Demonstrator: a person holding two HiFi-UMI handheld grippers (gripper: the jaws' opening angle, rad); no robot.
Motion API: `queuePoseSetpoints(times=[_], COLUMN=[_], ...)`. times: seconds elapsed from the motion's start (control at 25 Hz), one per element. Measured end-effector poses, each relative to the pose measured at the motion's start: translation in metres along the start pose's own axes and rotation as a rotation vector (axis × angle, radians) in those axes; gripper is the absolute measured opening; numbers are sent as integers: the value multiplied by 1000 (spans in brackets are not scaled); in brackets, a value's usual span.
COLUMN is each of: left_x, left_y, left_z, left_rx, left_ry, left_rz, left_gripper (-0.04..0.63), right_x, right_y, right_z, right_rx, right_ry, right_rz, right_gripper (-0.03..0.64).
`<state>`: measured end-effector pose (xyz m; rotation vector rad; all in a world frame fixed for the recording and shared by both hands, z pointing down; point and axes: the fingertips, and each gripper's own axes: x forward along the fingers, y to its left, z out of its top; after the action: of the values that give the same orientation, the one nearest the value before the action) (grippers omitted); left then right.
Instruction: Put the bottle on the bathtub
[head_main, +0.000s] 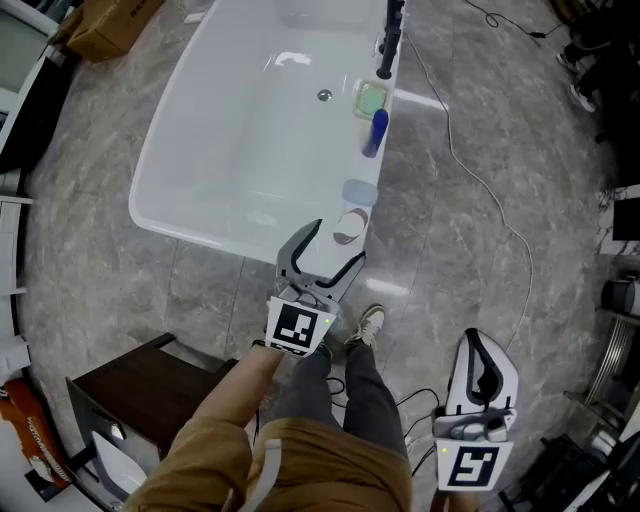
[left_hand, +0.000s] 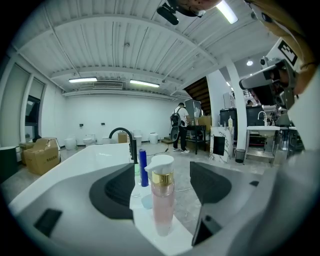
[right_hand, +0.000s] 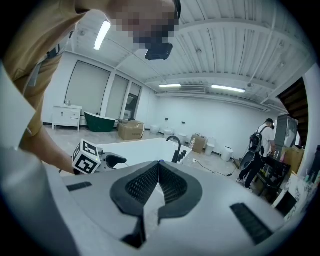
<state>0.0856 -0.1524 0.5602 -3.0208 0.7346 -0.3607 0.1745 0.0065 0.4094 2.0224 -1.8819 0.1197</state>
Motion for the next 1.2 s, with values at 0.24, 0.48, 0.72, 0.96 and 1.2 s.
queuePoseSetpoints(times=[0.24,0.48,0.72,0.96,1.2], left_x=[-13,-27,-42,-55,-66], left_y=[-2,1,7,6,13], left_z=[16,48,76,83,124], left_rx=[-7,-21,-39,-62,-34], left_ry=[13,3,17,70,38], left_rz=[-21,-20,7,0,31], left_gripper=[348,348,331,259,187], right_x=[-17,-32,-51,-70,-87], right_y=[2,4,4,-11,-28], right_z=[32,69,112,121,141], right_rx=[-16,-30,-22,-58,-70], right_ry=[-22,-62,-123,-117,-160], right_rz=[-40,-59,-71,-122,-167], right_gripper=[6,6,6,6,6])
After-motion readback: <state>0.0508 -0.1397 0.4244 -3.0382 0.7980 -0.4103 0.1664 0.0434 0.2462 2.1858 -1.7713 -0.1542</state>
